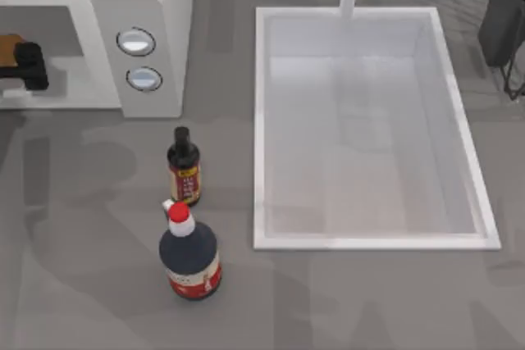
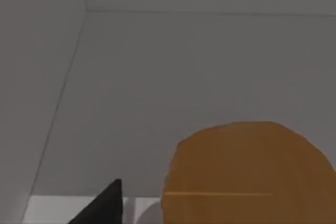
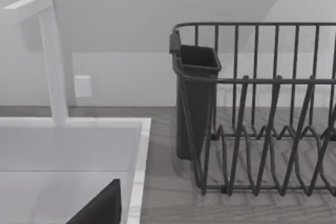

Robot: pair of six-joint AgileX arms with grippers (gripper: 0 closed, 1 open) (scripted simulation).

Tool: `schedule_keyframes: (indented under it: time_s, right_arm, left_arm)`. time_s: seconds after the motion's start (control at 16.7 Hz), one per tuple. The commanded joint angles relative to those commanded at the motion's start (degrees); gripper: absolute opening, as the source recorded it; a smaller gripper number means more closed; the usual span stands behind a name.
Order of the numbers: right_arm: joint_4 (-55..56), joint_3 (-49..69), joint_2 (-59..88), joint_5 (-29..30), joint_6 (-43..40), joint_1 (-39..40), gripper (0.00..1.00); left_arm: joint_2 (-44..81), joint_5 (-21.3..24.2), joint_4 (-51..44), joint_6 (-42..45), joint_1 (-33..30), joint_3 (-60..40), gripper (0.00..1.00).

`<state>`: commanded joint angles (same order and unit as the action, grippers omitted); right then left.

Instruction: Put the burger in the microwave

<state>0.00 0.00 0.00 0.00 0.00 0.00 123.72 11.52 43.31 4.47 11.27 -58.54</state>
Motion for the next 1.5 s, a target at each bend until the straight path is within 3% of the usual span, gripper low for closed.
schedule_keyframes:
  time_s: [0.36, 0.6, 1.14, 1.5]
  right_arm:
    - [0.0, 0.0, 0.0, 0.0, 0.0, 0.0, 1.0]
    - [0.0, 0.0, 0.0, 0.0, 0.0, 0.0, 1.0]
    - [0.0, 0.0, 0.0, 0.0, 0.0, 0.0, 1.0]
    - [0.0, 0.0, 0.0, 0.0, 0.0, 0.0, 1.0]
  left_arm:
    - [-11.9, 3.3, 9.9, 1.4, 3.8, 23.7, 1.0]
    - [-16.9, 4.8, 15.1, 2.2, 5.7, 33.5, 1.0]
    - [-19.3, 4.8, 13.6, 2.2, 5.7, 34.0, 1.0]
    - [-32.4, 4.7, -5.6, 2.2, 5.6, 29.8, 1.0]
